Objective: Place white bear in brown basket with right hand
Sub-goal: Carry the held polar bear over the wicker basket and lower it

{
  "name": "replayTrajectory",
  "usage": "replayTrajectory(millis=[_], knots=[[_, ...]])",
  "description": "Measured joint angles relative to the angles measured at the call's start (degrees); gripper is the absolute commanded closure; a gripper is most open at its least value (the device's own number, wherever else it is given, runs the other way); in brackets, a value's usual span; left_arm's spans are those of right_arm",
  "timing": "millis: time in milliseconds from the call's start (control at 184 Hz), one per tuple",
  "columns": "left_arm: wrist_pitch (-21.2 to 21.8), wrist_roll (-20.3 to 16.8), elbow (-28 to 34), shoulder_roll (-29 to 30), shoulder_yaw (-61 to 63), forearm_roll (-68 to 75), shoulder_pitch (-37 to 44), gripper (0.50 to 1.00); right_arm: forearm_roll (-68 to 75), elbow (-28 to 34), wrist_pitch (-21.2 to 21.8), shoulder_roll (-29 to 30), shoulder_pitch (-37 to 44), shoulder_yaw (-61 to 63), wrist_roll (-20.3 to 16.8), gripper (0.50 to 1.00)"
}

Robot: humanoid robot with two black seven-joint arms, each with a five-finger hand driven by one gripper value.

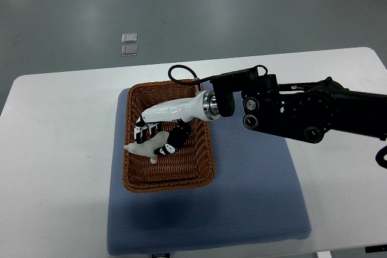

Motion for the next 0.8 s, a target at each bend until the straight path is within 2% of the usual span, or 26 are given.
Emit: replayTrajectory(millis=[398, 468, 556, 621, 670, 768, 801], knots=[[0.0, 0.0, 0.0, 0.0, 0.0, 0.0, 0.0, 0.5, -0.82, -2.48, -0.47, 2.53, -3.33, -1.42, 0.0, 1.0], [0.0, 0.0, 0.0, 0.0, 0.0, 0.0, 0.0, 0.5, -0.86, -3.04, -0.54, 2.72, -3.47, -1.42, -0.04, 0.93], [0.0, 0.0, 0.0, 0.0, 0.0, 0.0, 0.0, 0.5, -0.86, -3.81, -0.82, 2.76, -3.54, -1.42, -0.07, 0.879], [0.0, 0.0, 0.0, 0.0, 0.0, 0.0, 0.0, 0.5, -0.77, -4.16, -0.99, 2.74, -3.54, -1.42, -0.08, 0.797], [0.0, 0.0, 0.0, 0.0, 0.0, 0.0, 0.0, 0.5, -0.71, -4.26, -1.04, 2.64, -3.54, -1.4, -0.08, 0.718], [0.0, 0.0, 0.0, 0.0, 0.0, 0.0, 0.0, 0.5, -0.44, -4.31, -1.09, 2.42, -3.54, -1.33, -0.06, 0.638], [0.0, 0.0, 0.0, 0.0, 0.0, 0.0, 0.0, 0.5, -0.3, -4.31, -1.09, 2.34, -3.54, -1.3, -0.05, 0.632]])
